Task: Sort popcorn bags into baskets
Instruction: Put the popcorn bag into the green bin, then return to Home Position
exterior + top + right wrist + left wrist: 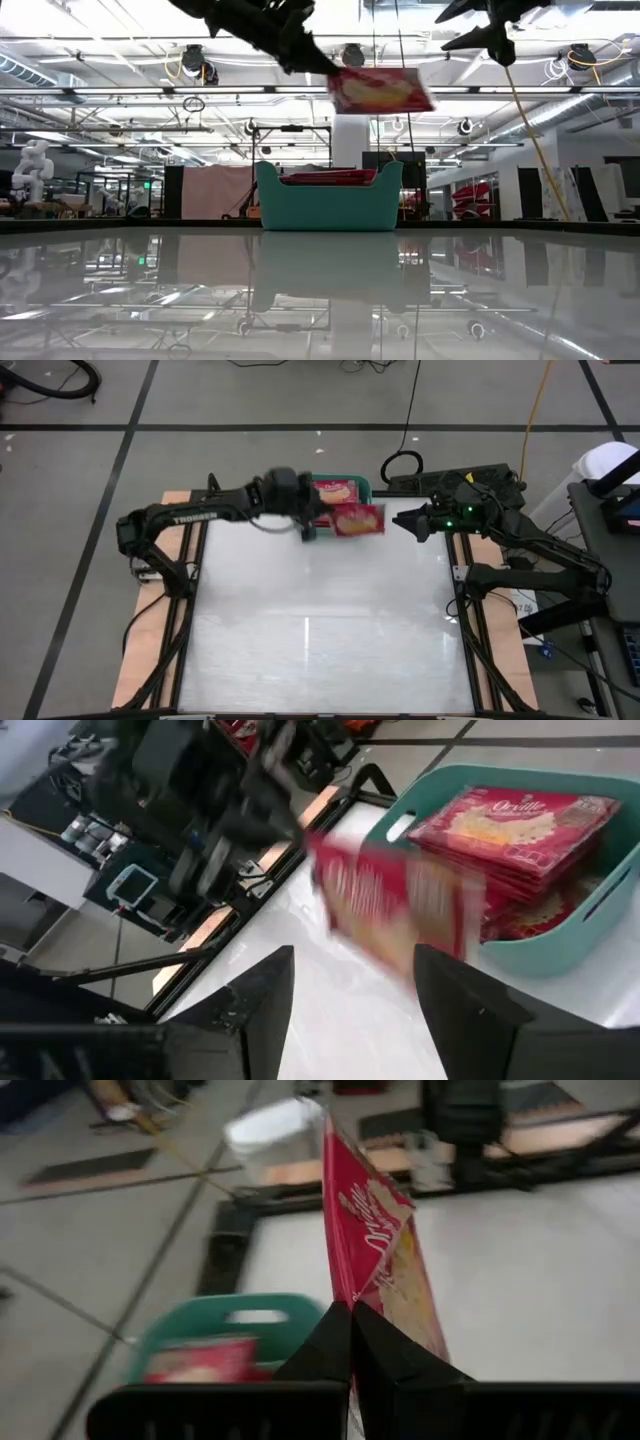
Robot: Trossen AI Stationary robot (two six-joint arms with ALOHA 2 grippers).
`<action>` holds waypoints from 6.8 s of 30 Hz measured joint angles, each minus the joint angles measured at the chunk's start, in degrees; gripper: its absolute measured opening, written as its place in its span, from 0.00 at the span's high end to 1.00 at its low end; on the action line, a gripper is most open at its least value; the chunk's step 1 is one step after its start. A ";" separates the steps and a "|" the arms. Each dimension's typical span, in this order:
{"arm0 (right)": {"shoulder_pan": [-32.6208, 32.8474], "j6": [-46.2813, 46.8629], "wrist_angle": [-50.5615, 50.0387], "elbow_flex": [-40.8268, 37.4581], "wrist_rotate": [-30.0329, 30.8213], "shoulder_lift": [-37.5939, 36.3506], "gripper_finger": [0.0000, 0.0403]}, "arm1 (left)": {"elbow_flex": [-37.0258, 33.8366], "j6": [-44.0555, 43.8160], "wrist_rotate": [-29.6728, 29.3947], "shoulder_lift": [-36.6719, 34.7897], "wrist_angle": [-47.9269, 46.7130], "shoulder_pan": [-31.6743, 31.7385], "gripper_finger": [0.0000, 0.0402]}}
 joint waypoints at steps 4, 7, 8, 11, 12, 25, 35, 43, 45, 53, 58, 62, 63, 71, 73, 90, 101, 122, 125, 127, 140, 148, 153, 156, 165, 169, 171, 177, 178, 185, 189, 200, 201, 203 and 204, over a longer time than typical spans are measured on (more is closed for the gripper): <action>0.04 -0.19 -0.23 0.00 0.17 -0.09 0.51 | 0.02 2.62 3.13 -1.12 0.50 6.67 1.00; 0.04 -0.05 -0.24 0.00 0.28 0.00 0.51 | 0.02 3.37 6.59 -1.12 0.66 11.51 1.00; 0.04 0.10 -0.24 0.00 0.29 0.02 0.51 | 0.02 3.39 8.13 -1.04 0.66 13.25 1.00; 0.04 1.01 -0.24 0.00 0.45 0.02 0.51 | 0.02 4.90 12.82 0.17 0.67 17.98 1.00; 0.04 1.10 -0.24 0.00 0.79 0.02 0.51 | 0.02 5.27 13.99 0.83 0.44 19.39 1.00; 0.04 2.89 -0.09 0.00 4.82 0.52 0.51 | 0.02 5.74 27.43 8.52 -0.32 28.23 0.99; 0.04 0.00 1.43 0.00 5.01 0.57 0.51 | 0.02 7.10 21.06 10.88 0.94 28.17 0.98; 0.04 -1.03 4.49 0.00 7.50 0.57 0.51 | 0.02 8.50 16.12 10.88 0.51 28.17 0.87; 0.04 -2.11 5.57 0.00 7.59 0.59 0.51 | 0.02 8.46 13.65 10.88 1.08 28.17 0.80; 0.04 -13.21 9.50 0.00 7.43 2.23 0.54 | 0.02 -1.31 6.94 9.04 0.42 28.36 0.62; 0.04 -18.97 10.03 0.00 7.39 2.95 0.64 | 0.07 -6.92 8.25 3.63 -3.85 26.28 0.67; 0.02 -23.42 10.05 0.00 5.78 2.85 0.78 | 0.12 -8.01 10.18 -2.41 -6.08 22.15 0.83; 0.02 -24.38 10.06 0.00 5.32 2.74 0.82 | 0.13 -8.72 10.54 -3.88 -7.34 21.09 0.88; 0.23 -30.50 9.99 0.00 2.62 0.45 0.98 | 0.11 -13.89 7.38 -13.88 -19.40 10.00 0.99; 0.68 -32.27 9.99 0.00 2.61 -0.32 0.99 | 0.11 -14.75 3.86 -15.83 -23.16 6.71 0.99; 7.01 -39.50 17.63 -8.28 3.03 -3.81 1.00 | -24.50 -32.20 -13.83 -33.45 -10.61 -14.14 0.99; 11.15 -37.96 38.33 -28.47 12.56 -4.31 1.00 | -47.18 -33.63 -14.14 -42.96 4.18 -18.89 1.00; 24.26 -42.67 54.81 -45.33 27.18 -4.29 1.00 | -60.48 -13.37 -12.83 -51.72 16.64 -19.96 1.00; 26.40 -42.84 56.32 -45.33 26.89 -4.29 1.00 | -62.59 -12.16 -11.41 -51.88 18.41 -22.12 1.00; 27.80 -42.92 56.70 -45.33 26.74 -4.29 1.00 | -64.48 -11.54 -10.75 -52.72 19.50 -23.90 1.00; 30.69 -42.53 57.63 -47.99 18.28 -4.46 1.00 | -74.99 -11.83 -13.36 -62.10 31.30 -27.31 1.00; 30.67 -42.52 63.84 -54.27 16.32 -5.06 1.00 | -74.99 -10.77 -15.11 -64.97 25.54 -27.20 1.00; 30.67 -45.01 63.00 -54.31 16.33 -7.02 1.00 | -74.99 -10.15 -16.86 -67.81 25.30 -27.01 1.00; 30.62 -44.18 60.32 -54.38 16.32 -9.64 1.00 | -74.99 -9.75 -16.46 -70.58 24.96 -26.98 1.00; 30.60 -46.86 50.13 -54.45 16.35 -22.26 1.00 | -74.97 -9.50 -16.92 -80.98 17.35 -26.97 1.00; 30.58 -49.19 46.35 -54.49 15.00 -28.20 1.00 | -74.97 -11.01 -17.05 -85.05 13.09 -26.98 1.00; 30.58 -50.18 44.19 -54.49 12.67 -30.70 1.00 | -74.97 -11.04 -17.07 -86.98 11.59 -26.98 1.00; 30.58 -50.95 35.86 -54.51 10.84 -38.01 1.00 | -74.84 -9.06 -16.33 -91.12 9.84 -26.89 1.00; 30.56 -50.95 34.94 -54.51 10.83 -39.26 1.00 | -74.86 -8.65 -16.19 -91.11 10.05 -26.80 1.00; 29.63 -50.32 30.93 -54.51 10.78 -44.51 1.00 | -74.86 -8.99 -15.51 -91.12 9.30 -21.79 1.00; 27.59 -48.32 29.36 -54.52 10.48 -44.48 1.00 | -74.84 -10.33 -13.42 -91.13 8.82 -18.85 0.99; 23.74 -41.75 28.78 -54.53 8.95 -44.37 1.00 | -74.84 -11.63 -12.02 -89.74 8.46 -17.15 0.99; 23.76 -41.31 28.76 -54.53 8.94 -44.30 1.00 | -74.84 -11.63 -12.02 -89.78 8.48 -17.16 0.99; 23.74 -40.85 28.61 -54.53 8.94 -44.18 1.00 | -74.84 -11.82 -12.02 -89.75 8.46 -17.14 0.98; 23.76 -40.83 28.60 -54.53 8.94 -44.18 1.00 | -74.84 -12.01 -12.02 -89.75 8.46 -17.14 0.98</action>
